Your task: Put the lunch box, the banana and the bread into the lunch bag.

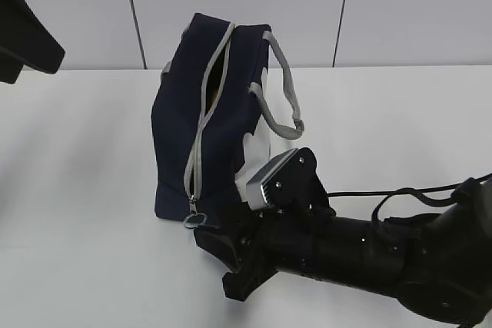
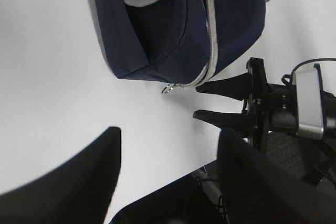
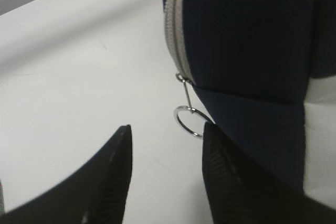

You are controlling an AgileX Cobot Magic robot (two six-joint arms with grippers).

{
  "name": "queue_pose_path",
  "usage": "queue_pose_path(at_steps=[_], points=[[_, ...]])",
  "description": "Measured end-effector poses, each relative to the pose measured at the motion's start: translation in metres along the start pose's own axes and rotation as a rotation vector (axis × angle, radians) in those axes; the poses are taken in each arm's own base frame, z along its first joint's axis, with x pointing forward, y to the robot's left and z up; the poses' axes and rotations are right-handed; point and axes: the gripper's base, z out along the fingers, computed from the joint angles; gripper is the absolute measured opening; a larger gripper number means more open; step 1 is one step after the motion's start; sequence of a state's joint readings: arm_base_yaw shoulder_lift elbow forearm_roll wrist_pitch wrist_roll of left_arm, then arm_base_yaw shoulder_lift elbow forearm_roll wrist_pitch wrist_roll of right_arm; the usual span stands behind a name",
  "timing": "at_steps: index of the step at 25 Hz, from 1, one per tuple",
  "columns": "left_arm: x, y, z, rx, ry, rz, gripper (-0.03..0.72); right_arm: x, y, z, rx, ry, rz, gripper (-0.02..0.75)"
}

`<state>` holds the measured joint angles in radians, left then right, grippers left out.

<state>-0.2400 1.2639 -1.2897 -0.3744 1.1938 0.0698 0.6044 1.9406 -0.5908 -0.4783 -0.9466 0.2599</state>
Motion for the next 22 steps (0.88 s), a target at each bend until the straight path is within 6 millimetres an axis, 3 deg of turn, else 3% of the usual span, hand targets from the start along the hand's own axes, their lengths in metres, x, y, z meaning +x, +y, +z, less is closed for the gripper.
queue_pose_path(at_steps=[15, 22], points=[[0.0, 0.001, 0.0, -0.007, 0.001, 0.003, 0.413, -0.008, -0.005, 0.018, -0.028, 0.09, -0.047, 0.324], [0.0, 0.001, 0.0, -0.007, 0.002, 0.003, 0.413, 0.002, -0.008, 0.028, -0.038, 0.122, -0.024, 0.324]])
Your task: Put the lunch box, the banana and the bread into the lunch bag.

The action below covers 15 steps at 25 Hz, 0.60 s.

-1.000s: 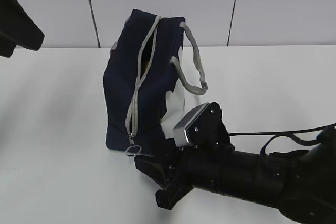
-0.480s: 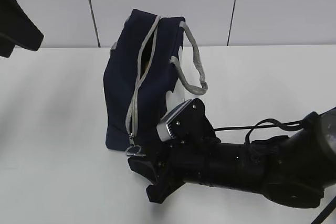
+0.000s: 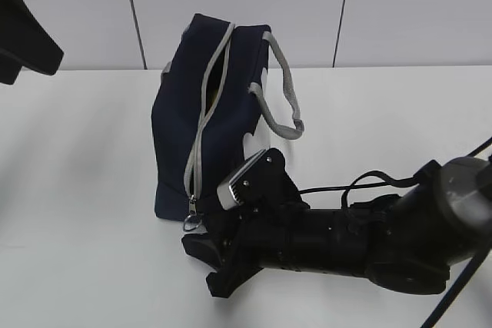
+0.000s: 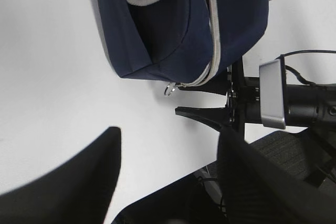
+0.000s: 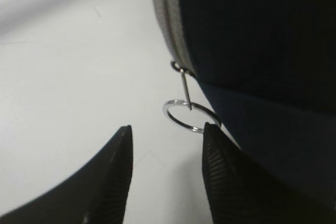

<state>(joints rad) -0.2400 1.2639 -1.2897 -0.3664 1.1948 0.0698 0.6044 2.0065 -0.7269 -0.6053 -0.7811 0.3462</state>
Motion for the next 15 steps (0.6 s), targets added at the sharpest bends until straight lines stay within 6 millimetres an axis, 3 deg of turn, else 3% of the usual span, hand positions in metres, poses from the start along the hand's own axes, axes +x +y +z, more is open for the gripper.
queue_pose_path(at_steps=[8, 15], points=[[0.0, 0.0, 0.0, -0.001, 0.001, 0.0, 0.413, -0.008, -0.005, 0.008, 0.008, -0.019, -0.008, 0.324], [0.001, 0.0, 0.0, -0.001, 0.009, 0.001, 0.413, -0.003, -0.007, 0.013, 0.012, -0.003, 0.004, 0.324]])
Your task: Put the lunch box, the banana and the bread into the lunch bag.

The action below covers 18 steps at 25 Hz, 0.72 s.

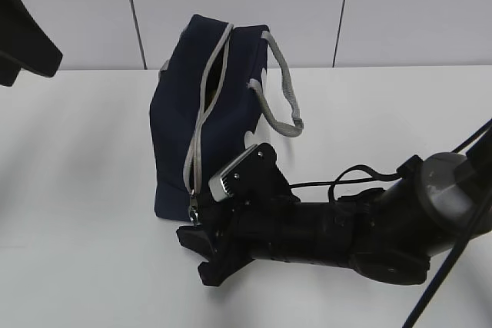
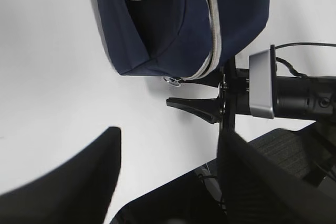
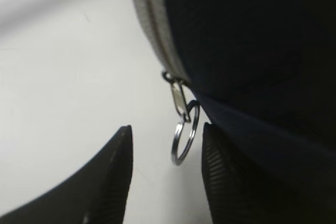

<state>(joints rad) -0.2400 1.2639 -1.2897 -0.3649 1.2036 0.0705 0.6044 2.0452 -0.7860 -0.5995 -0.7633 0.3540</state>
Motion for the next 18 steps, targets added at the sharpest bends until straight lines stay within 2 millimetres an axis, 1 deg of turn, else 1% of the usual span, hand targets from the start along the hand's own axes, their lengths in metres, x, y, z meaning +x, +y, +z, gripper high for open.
queue_pose_path(at_steps=[3, 8, 10, 13, 14, 16, 18], points=[[0.0, 0.0001, 0.0, -0.001, 0.0, 0.0, 0.413, -0.0003, -0.0011, 0.0, 0.012, -0.003, 0.013, 0.305], [0.0, 0.0001, 0.0, -0.001, 0.0, 0.0, 0.413, -0.0006, -0.004, 0.0001, 0.043, -0.012, 0.048, 0.203], [0.0, 0.0001, 0.0, -0.001, 0.0, 0.0, 0.413, 0.0002, -0.0052, 0.0001, 0.057, -0.004, 0.052, 0.157], [0.0, 0.0001, 0.0, -0.001, 0.0, 0.0, 0.413, 0.0016, -0.0064, 0.0, 0.07, 0.012, 0.039, 0.041], [0.0, 0.0001, 0.0, -0.001, 0.0, 0.0, 0.413, 0.0015, -0.0067, 0.0, 0.073, 0.011, 0.038, 0.013], [0.0, 0.0001, 0.0, -0.001, 0.0, 0.0, 0.413, 0.0014, -0.008, -0.0001, 0.088, 0.009, 0.035, -0.014], [0.0, 0.0001, 0.0, -0.001, 0.0, 0.0, 0.413, 0.0011, -0.009, -0.0002, 0.099, 0.006, 0.029, -0.016]])
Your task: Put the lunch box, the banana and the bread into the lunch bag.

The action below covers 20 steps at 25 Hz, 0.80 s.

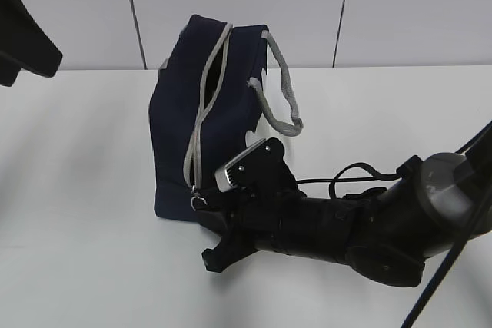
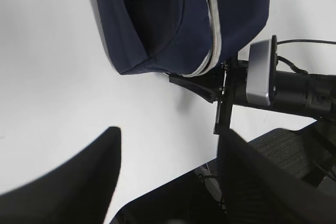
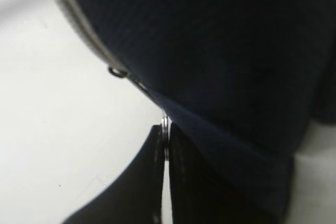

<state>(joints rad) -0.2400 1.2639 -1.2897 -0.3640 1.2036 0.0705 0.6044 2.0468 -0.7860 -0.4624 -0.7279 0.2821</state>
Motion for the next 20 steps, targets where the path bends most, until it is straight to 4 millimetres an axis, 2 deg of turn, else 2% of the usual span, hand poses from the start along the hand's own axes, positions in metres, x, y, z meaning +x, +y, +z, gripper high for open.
queue_pose_path(at_steps=[12, 14, 20], points=[[0.0, 0.0, 0.0, 0.0, 0.0, 0.0, 0.413, -0.005, 0.003, -0.002, -0.031, -0.017, -0.051, -0.016], [0.0, 0.0, 0.0, 0.0, 0.0, 0.0, 0.413, -0.01, 0.004, -0.006, -0.033, -0.03, -0.061, -0.016], [0.0, 0.0, 0.0, 0.0, 0.0, 0.0, 0.413, -0.009, 0.008, -0.019, -0.034, -0.024, -0.06, -0.016]])
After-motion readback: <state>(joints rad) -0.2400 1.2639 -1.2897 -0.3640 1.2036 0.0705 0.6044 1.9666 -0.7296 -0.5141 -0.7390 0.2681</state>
